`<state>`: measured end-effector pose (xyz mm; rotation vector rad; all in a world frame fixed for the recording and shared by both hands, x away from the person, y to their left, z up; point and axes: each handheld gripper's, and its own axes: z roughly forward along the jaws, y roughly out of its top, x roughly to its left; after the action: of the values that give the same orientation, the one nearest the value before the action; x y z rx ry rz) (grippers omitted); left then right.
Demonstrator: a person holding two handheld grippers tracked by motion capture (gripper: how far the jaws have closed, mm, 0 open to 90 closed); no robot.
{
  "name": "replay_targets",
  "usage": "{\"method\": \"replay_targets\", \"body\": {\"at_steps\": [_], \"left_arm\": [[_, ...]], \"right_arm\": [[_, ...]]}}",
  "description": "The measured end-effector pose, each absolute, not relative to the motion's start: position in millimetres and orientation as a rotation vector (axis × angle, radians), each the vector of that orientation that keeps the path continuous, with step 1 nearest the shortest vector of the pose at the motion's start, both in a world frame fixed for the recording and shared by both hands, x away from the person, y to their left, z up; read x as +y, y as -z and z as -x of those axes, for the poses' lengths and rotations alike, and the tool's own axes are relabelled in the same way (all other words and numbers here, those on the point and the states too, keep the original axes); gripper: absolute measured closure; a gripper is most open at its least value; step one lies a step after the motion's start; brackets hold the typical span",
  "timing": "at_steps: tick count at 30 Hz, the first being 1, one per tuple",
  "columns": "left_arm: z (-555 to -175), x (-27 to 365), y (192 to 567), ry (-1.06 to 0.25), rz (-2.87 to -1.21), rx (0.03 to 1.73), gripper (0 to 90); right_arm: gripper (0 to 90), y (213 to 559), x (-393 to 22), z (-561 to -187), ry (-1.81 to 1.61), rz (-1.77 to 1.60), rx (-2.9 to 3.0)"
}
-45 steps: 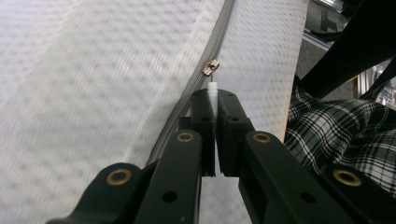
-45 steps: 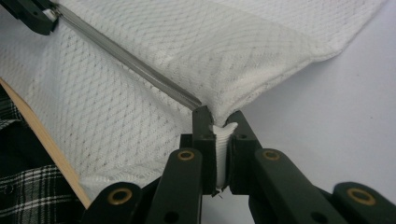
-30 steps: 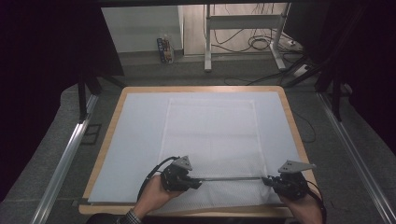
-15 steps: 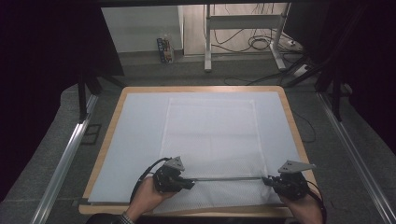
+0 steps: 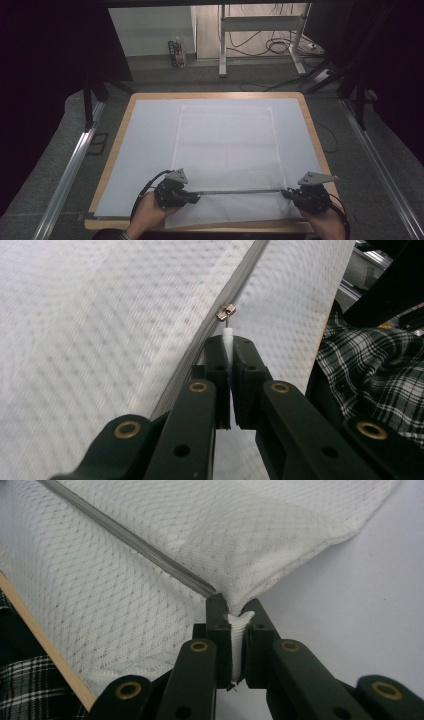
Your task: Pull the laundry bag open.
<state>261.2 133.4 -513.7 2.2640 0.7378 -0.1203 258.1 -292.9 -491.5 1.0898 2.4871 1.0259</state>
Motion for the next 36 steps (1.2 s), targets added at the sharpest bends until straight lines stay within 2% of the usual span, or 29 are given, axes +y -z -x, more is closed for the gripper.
{"method": "replay_targets", "body": {"at_steps": [36], "left_arm": [[-238.1,200.1,515.0,0.046,-2.210,0.924,87.8]], "right_arm": [[84.1,493.0,-296.7,-259.0,-0.999,-1.123,2.475]]}}
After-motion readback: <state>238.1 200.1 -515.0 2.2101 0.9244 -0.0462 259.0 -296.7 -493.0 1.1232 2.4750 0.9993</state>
